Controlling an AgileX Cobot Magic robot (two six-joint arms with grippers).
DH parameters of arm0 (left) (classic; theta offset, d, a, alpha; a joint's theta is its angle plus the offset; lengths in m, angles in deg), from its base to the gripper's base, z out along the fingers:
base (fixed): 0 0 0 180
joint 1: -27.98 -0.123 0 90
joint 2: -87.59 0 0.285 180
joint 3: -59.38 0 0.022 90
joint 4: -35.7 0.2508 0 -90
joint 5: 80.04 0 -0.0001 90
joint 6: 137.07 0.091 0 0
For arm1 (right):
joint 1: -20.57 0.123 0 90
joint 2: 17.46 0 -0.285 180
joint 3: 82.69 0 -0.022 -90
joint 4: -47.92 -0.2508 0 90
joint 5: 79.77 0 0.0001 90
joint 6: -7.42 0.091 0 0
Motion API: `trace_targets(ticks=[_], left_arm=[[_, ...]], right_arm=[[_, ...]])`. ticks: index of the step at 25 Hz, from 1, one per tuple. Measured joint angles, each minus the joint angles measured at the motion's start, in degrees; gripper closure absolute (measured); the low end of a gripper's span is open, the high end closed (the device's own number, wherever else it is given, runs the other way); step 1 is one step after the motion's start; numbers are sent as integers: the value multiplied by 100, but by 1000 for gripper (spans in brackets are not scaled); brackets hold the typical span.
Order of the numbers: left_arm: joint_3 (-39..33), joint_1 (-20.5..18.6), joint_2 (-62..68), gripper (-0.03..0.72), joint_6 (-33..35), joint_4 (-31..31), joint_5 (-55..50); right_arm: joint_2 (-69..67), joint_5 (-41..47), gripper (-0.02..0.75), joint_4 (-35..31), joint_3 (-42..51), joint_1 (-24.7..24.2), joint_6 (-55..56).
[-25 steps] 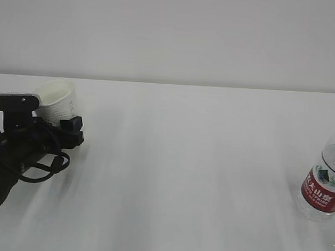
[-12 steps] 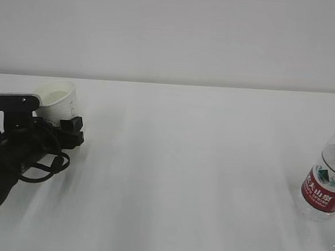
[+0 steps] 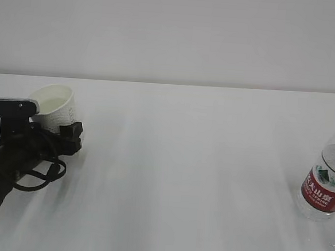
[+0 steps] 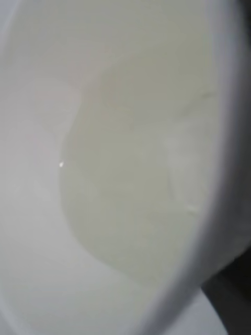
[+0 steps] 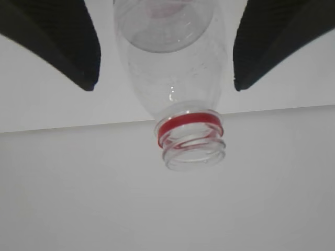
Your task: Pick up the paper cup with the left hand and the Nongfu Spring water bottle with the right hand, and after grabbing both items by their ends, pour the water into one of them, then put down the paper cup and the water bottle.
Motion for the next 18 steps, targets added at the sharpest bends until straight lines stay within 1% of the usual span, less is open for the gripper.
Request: trace_targets(ticks=[8, 12, 14, 18], left_arm=[[-221, 0, -40, 88, 23, 38, 112], [-260, 0, -40, 23, 23, 47, 89], [-260, 0, -40, 5, 4, 67, 86], [-260, 0, -40, -4, -392, 188, 76]], right_arm=[[0, 0, 144, 0, 0, 0, 0], [0, 0, 144, 0, 0, 0, 0], [0, 0, 144, 0, 0, 0, 0], [0, 0, 144, 0, 0, 0, 0]])
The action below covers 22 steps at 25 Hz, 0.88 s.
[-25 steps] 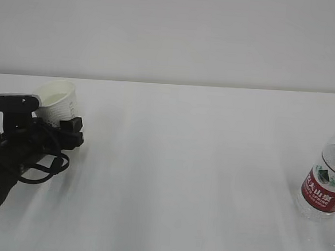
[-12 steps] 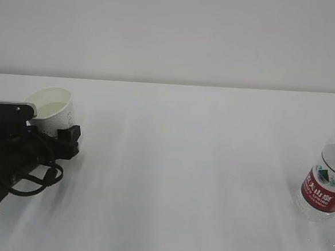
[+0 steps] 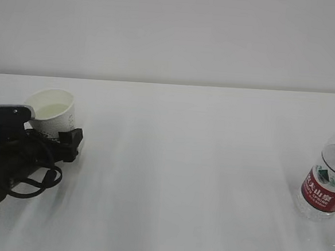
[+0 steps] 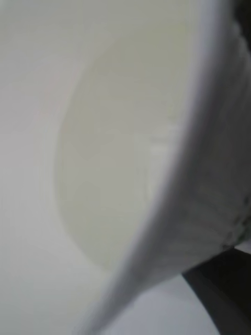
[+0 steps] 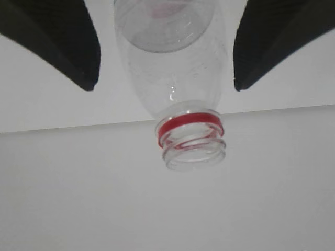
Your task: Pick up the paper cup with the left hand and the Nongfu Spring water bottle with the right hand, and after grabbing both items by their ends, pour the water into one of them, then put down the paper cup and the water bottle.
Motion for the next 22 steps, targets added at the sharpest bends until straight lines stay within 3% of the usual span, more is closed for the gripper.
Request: trace_targets(ticks=[12, 22], left_arm=[[-13, 0, 0, -4, -244, 56, 0], [-507, 0, -226, 3, -244, 178, 0]], right_arm=[[0, 0, 144, -68, 0, 0, 0], [0, 0, 145, -188, 0, 0, 0]])
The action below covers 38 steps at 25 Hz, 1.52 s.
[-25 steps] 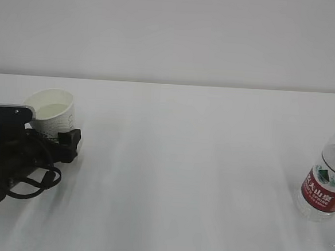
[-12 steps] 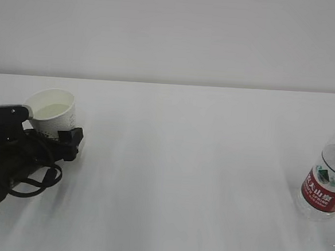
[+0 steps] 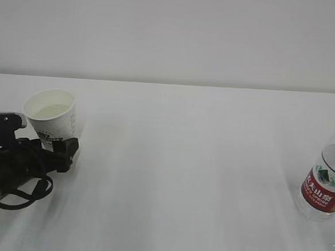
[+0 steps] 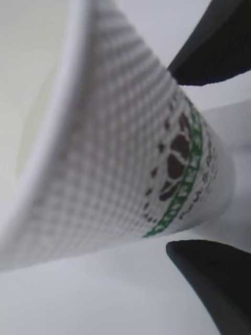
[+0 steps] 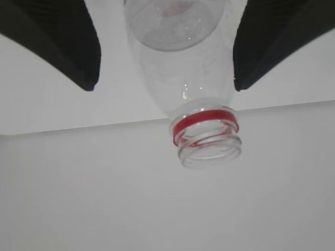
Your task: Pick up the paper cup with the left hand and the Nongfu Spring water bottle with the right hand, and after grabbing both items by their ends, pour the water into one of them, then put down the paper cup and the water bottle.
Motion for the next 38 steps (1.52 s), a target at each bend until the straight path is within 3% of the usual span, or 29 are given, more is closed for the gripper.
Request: trace_targets(ticks=[10, 24, 38], left_arm=[[-173, 0, -93, 18, 10, 382, 0], [-749, 0, -683, 38, 10, 428, 0], [-863, 0, -1283, 64, 10, 850, 0]], right_arm=[[0, 0, 145, -12, 0, 0, 0], [0, 0, 145, -12, 0, 0, 8], [0, 0, 145, 570, 0, 0, 138]])
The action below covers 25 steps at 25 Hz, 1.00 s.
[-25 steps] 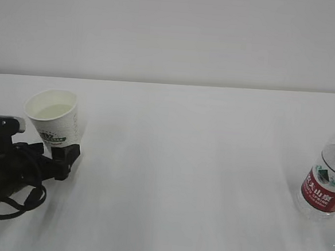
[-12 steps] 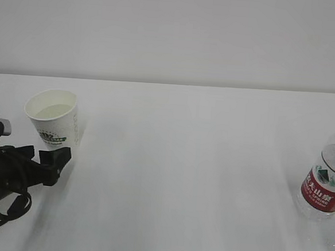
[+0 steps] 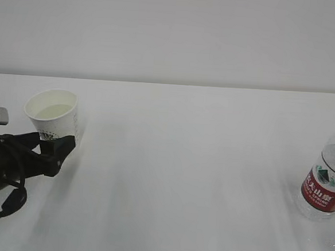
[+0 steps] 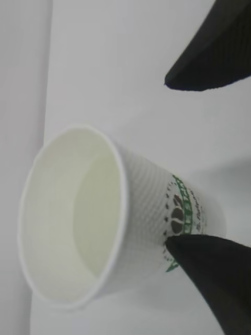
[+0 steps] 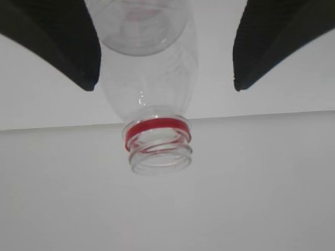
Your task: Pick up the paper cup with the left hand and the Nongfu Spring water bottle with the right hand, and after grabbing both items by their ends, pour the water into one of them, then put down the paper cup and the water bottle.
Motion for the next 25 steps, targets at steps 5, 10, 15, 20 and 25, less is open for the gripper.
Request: trace_targets(ticks=[5, 10, 15, 20, 25], left_arm=[[-55, 0, -201, 72, 0, 53, 0], [-60, 0, -283, 76, 0, 63, -3], [-69, 0, -533, 81, 0, 63, -27], [-69, 0, -768, 89, 0, 39, -38], [-69, 0, -980, 95, 0, 39, -38]], right_arm=[[0, 0, 145, -40, 0, 0, 46], [0, 0, 145, -227, -86, 0, 35], [0, 0, 145, -322, -381, 0, 27], [0, 0, 145, -375, -537, 0, 27], [0, 0, 145, -389, -645, 0, 27]])
